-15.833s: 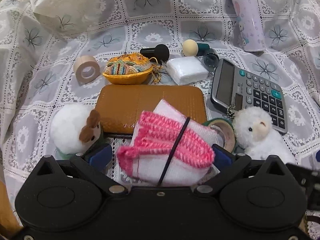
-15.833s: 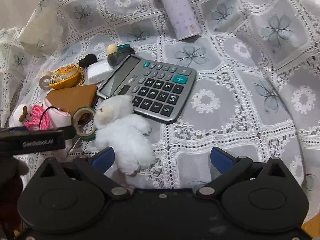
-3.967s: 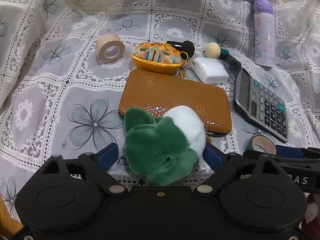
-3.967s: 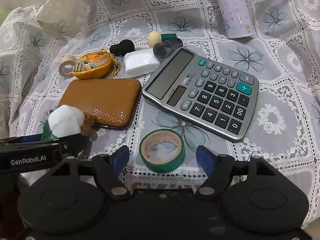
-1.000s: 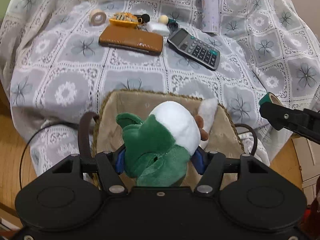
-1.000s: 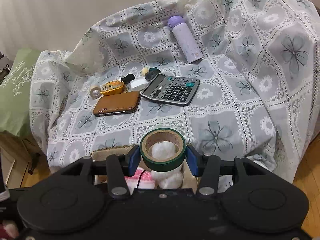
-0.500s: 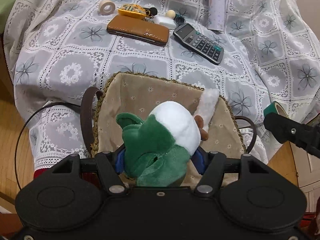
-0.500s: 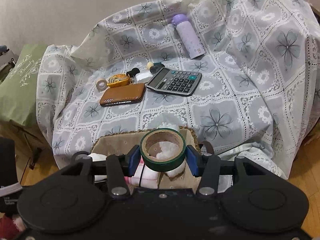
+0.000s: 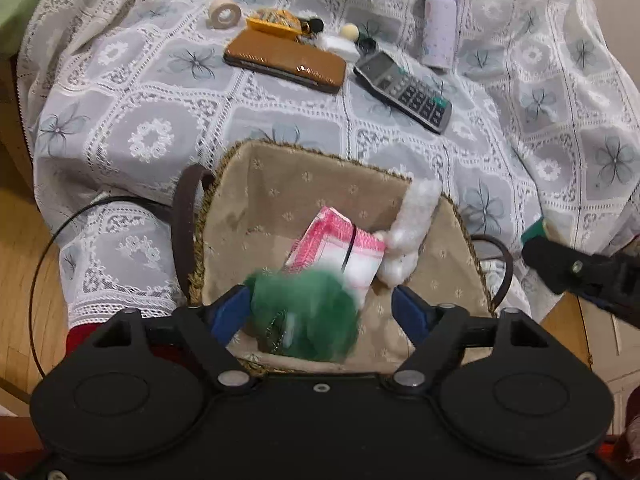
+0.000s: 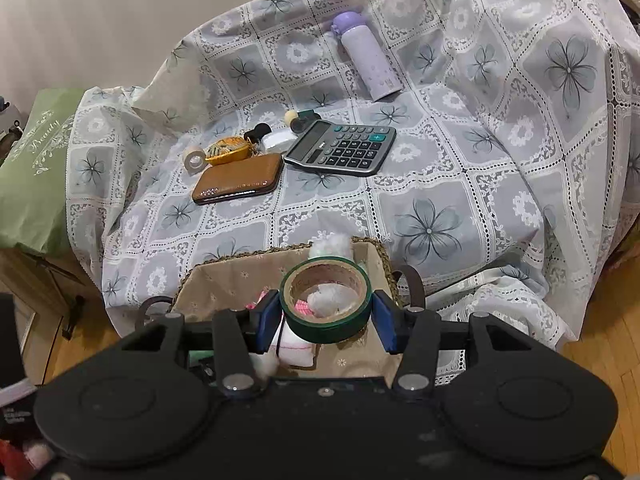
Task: Organize soft objects
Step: 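Carry the plush and tape roll over the basket and open both tools, then lift both tools out of the basket toward the items on the cloth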
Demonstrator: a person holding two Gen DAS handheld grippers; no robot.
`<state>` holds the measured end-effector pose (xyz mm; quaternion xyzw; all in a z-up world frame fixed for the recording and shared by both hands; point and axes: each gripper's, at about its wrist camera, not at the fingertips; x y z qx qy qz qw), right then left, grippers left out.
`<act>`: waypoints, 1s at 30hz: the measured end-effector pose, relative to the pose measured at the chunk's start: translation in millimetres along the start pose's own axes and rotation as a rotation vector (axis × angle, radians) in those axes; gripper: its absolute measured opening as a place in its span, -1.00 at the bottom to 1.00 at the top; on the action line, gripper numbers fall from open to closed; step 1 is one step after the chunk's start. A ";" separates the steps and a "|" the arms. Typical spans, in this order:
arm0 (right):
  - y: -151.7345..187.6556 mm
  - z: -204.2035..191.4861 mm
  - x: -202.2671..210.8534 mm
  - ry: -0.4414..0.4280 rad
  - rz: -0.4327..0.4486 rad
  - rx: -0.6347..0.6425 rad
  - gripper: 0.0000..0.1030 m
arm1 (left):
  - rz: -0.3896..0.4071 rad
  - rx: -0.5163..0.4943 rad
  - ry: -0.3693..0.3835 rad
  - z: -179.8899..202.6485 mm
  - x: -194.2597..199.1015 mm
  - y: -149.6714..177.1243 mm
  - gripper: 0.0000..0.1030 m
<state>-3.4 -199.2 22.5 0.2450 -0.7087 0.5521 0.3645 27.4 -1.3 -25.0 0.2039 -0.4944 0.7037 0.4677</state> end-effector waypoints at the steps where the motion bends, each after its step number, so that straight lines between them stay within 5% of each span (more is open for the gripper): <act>1: 0.2 0.2 -0.9 0.001 -0.006 0.000 -0.05 | 0.005 -0.001 -0.006 0.4 0.7 0.1 0.45; 30: 1.4 3.2 -6.0 -0.007 -0.044 -0.009 0.02 | 0.010 -0.026 -0.067 2.6 4.7 0.6 0.45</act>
Point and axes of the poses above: each gripper's, at about its wrist camera, not at the fingertips, and x roughly against the way its jaws point, z to its right, y to its underside, and after that the axes turned 11 degrees about y, right-handed
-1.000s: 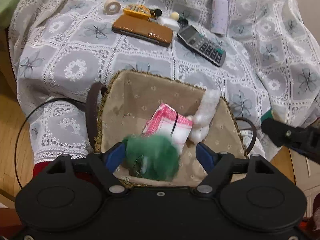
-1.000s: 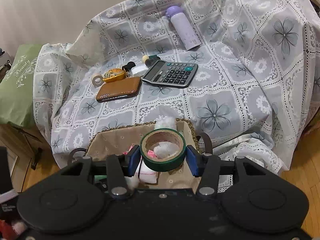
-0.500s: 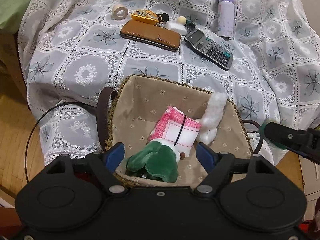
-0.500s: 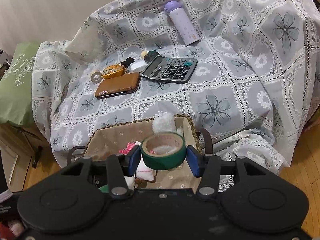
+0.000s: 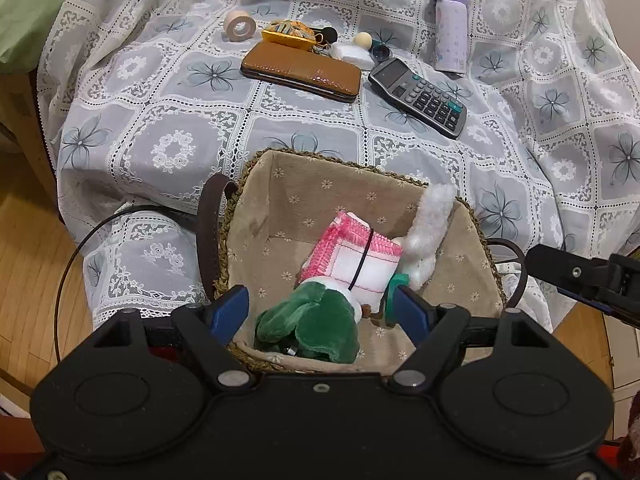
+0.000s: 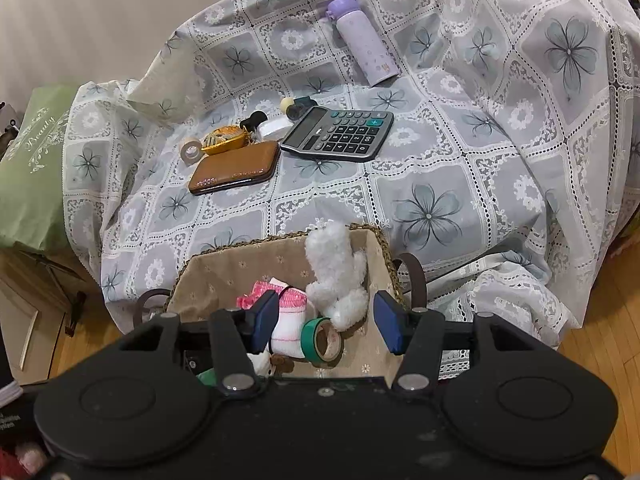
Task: Organize soft objects
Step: 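Lift both tools out of the basket toward the items on the cloth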
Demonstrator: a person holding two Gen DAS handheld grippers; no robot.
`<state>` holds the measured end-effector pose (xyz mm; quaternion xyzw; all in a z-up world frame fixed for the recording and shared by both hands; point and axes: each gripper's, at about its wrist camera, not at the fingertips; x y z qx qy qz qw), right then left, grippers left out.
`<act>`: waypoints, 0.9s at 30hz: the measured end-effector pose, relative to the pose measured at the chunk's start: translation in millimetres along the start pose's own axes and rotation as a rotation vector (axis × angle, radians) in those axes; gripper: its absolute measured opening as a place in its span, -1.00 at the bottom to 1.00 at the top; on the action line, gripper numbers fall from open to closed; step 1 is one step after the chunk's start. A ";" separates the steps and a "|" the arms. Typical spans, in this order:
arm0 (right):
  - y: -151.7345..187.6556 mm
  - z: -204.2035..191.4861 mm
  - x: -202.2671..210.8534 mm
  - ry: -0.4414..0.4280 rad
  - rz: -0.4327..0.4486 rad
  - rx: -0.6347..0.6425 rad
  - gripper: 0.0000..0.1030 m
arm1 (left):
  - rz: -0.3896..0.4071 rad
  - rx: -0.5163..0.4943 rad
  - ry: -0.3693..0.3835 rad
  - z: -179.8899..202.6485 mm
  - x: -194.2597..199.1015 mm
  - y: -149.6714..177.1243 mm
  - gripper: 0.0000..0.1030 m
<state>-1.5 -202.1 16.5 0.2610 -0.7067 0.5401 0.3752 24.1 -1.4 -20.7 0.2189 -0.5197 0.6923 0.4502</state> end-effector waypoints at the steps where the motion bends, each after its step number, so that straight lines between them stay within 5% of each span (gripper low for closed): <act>1: 0.1 0.0 -0.2 0.000 -0.001 0.000 0.02 | 0.000 0.000 0.000 0.4 0.3 0.1 0.45; 27: 2.4 1.5 -18.2 0.015 -0.058 0.002 0.05 | 0.005 -0.065 -0.048 7.2 -0.1 0.4 0.45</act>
Point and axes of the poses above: each gripper's, at about its wrist camera, not at the fingertips, and x roughly against the way its jaws point, z to its right, y to its underside, and after that the axes turned 11 degrees about y, right-handed
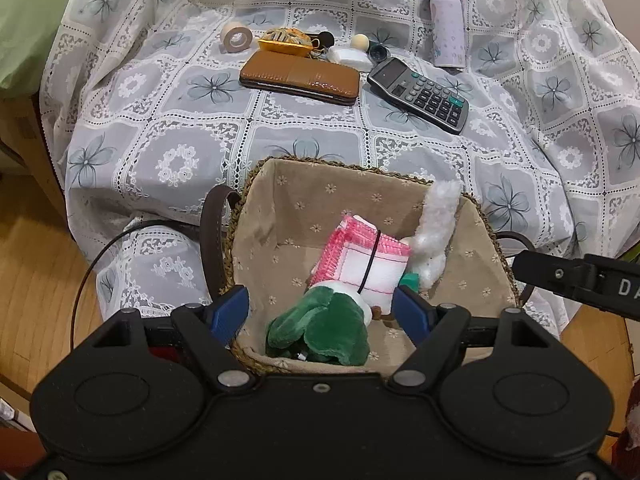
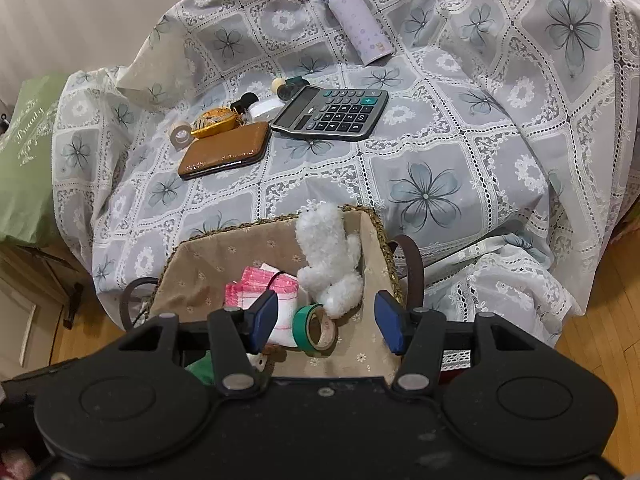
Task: Organize soft objects
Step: 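Lift both tools out of the basket toward the items on the cloth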
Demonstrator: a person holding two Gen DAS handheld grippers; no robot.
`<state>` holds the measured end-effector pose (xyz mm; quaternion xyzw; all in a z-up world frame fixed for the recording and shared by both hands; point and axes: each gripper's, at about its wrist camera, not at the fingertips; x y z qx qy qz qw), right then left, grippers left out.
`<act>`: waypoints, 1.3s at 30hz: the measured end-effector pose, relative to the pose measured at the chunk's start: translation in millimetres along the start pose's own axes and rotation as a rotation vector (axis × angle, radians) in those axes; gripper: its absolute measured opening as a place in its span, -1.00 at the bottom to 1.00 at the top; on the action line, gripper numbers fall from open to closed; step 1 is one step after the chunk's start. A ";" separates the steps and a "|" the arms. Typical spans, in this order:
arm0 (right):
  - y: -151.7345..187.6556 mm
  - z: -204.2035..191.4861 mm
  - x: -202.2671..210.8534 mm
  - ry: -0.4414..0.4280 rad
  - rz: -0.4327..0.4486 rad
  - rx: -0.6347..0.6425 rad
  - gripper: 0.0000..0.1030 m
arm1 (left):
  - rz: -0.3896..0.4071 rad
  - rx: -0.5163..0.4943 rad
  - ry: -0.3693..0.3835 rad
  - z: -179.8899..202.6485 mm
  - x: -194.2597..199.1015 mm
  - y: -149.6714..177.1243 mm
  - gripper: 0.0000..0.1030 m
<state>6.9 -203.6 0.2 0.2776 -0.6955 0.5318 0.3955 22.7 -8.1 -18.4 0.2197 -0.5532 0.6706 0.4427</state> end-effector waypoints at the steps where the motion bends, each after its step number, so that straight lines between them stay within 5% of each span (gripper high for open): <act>1: -0.2 -0.7 -1.6 0.005 -0.003 0.005 0.05 | -0.001 -0.002 -0.001 0.1 -0.2 -0.6 0.45; 18: -30.3 -5.8 -37.3 0.032 -0.083 0.016 0.06 | -0.031 -0.005 0.002 -7.2 -7.9 -37.5 0.46; 39: -125.5 -43.1 -109.1 0.011 -0.098 0.075 0.08 | -0.055 -0.031 -0.020 -25.6 -59.7 -120.8 0.47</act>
Point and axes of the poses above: each gripper's, at about its wrist camera, not at the fingertips, and x roughly against the way its jaws point, z to its right, y to its underside, and after that the axes turned 11 degrees about y, right-handed
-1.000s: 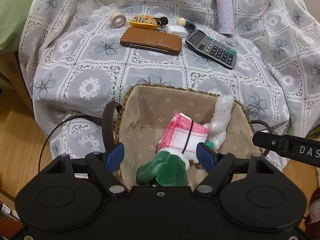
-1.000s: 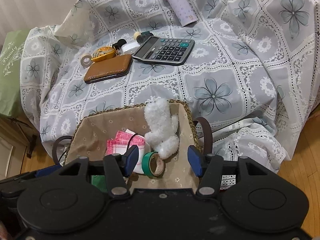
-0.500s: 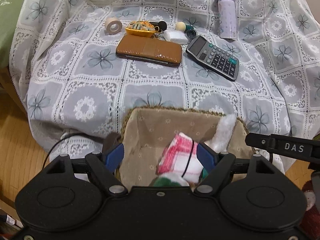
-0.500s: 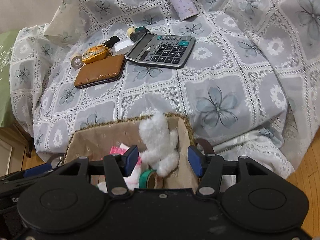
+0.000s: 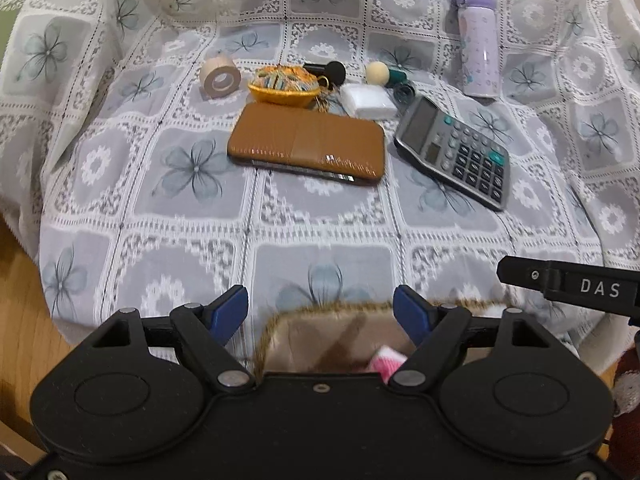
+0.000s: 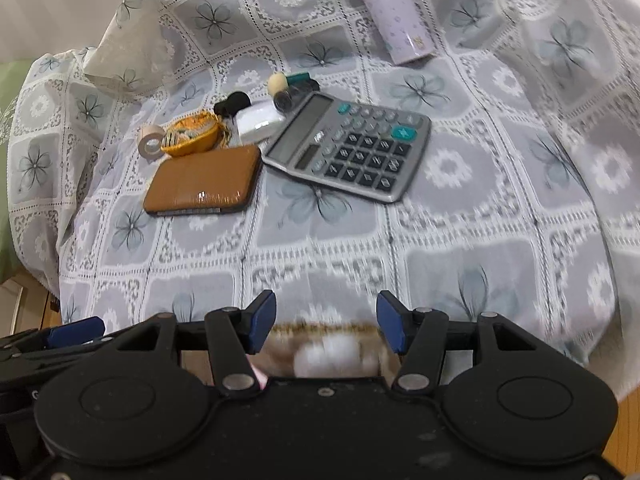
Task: Organize soft objects
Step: 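Grasp the orange embroidered pouch with the left tool while the right tool reaches the teal bottle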
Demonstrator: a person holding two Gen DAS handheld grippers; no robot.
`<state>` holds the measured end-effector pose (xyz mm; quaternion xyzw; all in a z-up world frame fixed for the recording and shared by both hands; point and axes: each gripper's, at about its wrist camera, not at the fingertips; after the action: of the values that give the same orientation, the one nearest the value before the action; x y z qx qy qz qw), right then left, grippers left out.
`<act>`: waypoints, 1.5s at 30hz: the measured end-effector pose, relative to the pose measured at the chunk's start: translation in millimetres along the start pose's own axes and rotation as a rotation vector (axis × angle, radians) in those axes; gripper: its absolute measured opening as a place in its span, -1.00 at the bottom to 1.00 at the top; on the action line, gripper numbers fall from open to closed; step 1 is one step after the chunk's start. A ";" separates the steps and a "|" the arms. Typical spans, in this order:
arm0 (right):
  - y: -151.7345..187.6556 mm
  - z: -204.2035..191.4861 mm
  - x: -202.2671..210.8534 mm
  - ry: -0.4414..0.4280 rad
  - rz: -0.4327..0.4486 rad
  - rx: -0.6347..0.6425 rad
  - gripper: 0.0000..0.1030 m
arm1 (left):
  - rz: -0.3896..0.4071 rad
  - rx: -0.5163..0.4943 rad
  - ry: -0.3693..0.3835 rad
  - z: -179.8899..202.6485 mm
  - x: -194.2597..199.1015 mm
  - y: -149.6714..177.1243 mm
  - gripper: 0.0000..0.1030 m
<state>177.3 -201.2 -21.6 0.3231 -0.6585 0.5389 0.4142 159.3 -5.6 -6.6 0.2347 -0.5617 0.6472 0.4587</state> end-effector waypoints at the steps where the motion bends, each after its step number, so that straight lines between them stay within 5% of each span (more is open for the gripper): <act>1: -5.8 -2.4 -2.4 -0.001 0.004 0.005 0.08 | 0.002 0.000 -0.004 -1.6 -2.9 -4.6 0.47; 26: -176.1 -59.3 -96.5 -0.006 0.110 0.081 0.12 | 0.100 -0.076 -0.049 -46.2 -82.2 -141.7 0.56; 45: -214.2 -67.6 -165.8 0.002 0.032 0.110 0.13 | 0.007 -0.090 -0.036 -68.8 -145.5 -170.5 0.58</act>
<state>451.7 -183.6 -69.9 0.3342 -0.6326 0.5810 0.3881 388.3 2.3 -56.2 0.2233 -0.5993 0.6186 0.4564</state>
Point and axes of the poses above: each gripper's, at about its wrist camera, not at the fingertips, and x roughly against the way its jaws point, z to its right, y to its underside, and after that the axes turned 11 degrees about y, right-handed
